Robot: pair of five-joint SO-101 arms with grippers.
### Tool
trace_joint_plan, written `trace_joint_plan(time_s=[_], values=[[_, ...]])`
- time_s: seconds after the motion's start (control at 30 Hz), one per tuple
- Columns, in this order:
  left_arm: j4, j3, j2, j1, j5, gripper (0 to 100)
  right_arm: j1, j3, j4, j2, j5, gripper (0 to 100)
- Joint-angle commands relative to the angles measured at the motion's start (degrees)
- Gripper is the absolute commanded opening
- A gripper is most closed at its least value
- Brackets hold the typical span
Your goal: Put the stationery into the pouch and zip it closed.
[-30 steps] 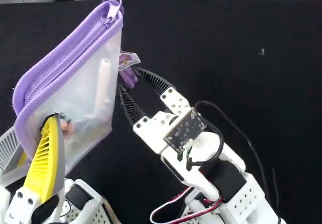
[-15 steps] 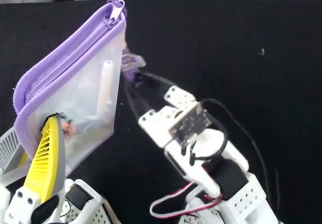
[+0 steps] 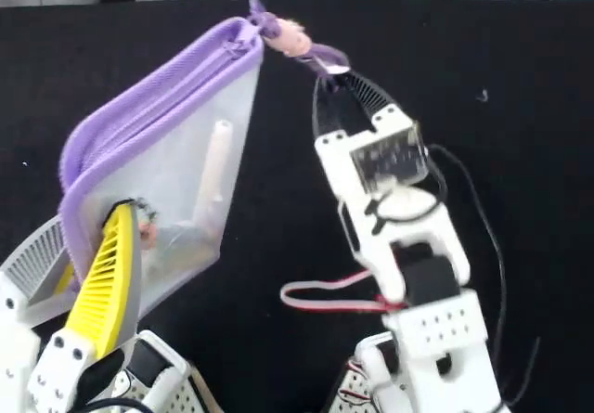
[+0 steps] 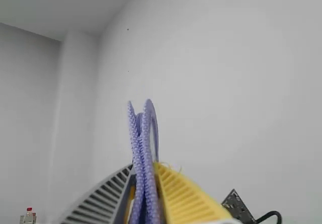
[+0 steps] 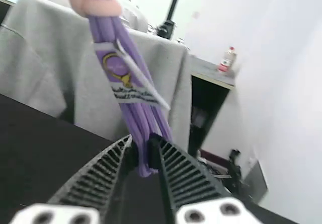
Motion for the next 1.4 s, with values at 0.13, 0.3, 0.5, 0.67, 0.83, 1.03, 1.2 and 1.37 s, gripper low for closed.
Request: trace_joint_plan(time_s=[0.13,0.3,0.5,0.67,0.83,1.03,1.2,1.37], values=[[4.40,-6.55,-0.62,-0.48,0.18,3,12.75,-8.31,-2.46,18.15,0.79,1.1],[4.92,-7.96,-0.62,-0.48,0.18,3,18.46,-10.15,-5.63,26.59,1.23,1.1],[5.01,-8.40,-0.62,-0.48,0.18,3,23.56,-14.99,-7.38,38.64,1.23,1.1],[5.01,-8.48,-0.62,-0.48,0.18,3,27.25,-20.35,-9.14,49.45,1.23,1.1],[5.01,-8.22,-0.62,-0.48,0.18,3,27.08,-22.90,-8.97,52.70,1.23,1.1],[5.10,-4.79,-0.62,-0.40,0.09,3,20.66,-23.25,-4.04,47.78,1.23,1.1],[4.57,4.53,-0.62,-0.40,-5.98,3,11.34,-24.13,5.71,37.32,1.23,1.1],[1.32,18.33,-0.62,-0.57,-6.77,3,3.96,-25.27,16.00,29.41,0.88,1.1]])
